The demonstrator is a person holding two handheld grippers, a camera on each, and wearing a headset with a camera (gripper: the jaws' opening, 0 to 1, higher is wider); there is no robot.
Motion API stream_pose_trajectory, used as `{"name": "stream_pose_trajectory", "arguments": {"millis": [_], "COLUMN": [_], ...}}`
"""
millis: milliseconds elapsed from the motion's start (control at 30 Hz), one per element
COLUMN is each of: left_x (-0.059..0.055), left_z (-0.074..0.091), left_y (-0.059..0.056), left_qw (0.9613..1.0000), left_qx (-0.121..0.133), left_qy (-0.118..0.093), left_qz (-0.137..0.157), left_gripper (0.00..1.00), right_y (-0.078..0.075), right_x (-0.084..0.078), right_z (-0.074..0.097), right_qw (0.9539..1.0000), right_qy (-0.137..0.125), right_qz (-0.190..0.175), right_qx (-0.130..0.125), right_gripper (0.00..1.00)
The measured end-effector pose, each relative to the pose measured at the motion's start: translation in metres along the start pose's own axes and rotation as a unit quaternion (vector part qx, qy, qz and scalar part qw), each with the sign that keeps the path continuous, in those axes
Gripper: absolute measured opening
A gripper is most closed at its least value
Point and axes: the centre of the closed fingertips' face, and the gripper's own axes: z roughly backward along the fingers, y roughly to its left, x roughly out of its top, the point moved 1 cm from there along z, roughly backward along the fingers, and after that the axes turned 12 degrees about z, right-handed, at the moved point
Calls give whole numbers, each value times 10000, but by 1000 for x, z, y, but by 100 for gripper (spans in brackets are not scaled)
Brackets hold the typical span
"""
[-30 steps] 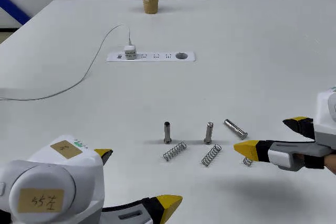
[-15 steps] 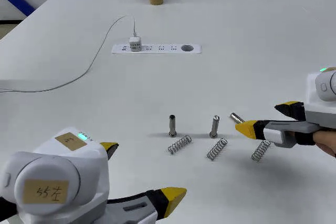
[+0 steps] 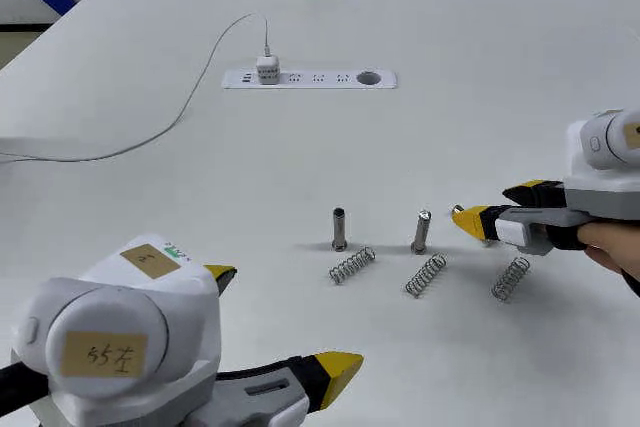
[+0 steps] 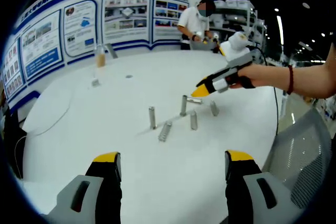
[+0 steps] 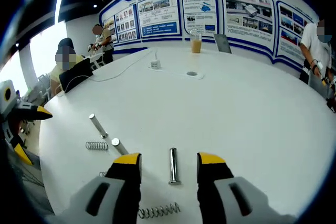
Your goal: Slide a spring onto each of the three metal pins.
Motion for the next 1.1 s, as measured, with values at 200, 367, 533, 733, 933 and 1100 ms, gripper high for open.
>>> {"name": "stream_pose_trajectory", "arguments": {"millis": [200, 367, 533, 733, 933, 1100], "left_x": [-1, 1, 1, 0, 0, 0], "left_z": [-2, -3, -4, -4, -4, -3], "left_y": [1, 0, 1, 2, 1, 5], "left_qw": [10000, 10000, 10000, 10000, 10000, 9999], "left_qx": [-4, -20, -9, -9, -48, 18], "left_qy": [21, 16, 31, 62, 62, 89], "left_qz": [7, 2, -5, -7, -22, -64], "left_gripper": [82, 82, 81, 81, 80, 77], "right_y": [-3, -3, -2, 0, -1, 1], "right_x": [-1, -2, -8, -12, -13, -15], "right_z": [-11, -19, -28, -35, -39, -40], "right_qw": [10000, 9999, 9998, 9997, 9996, 9994], "right_qy": [36, 61, 145, 231, 265, 329], "right_qz": [-34, -90, -119, -80, -39, 42], "right_qx": [3, 38, 52, 68, 30, 18], "right_gripper": [32, 28, 24, 18, 14, 13]}}
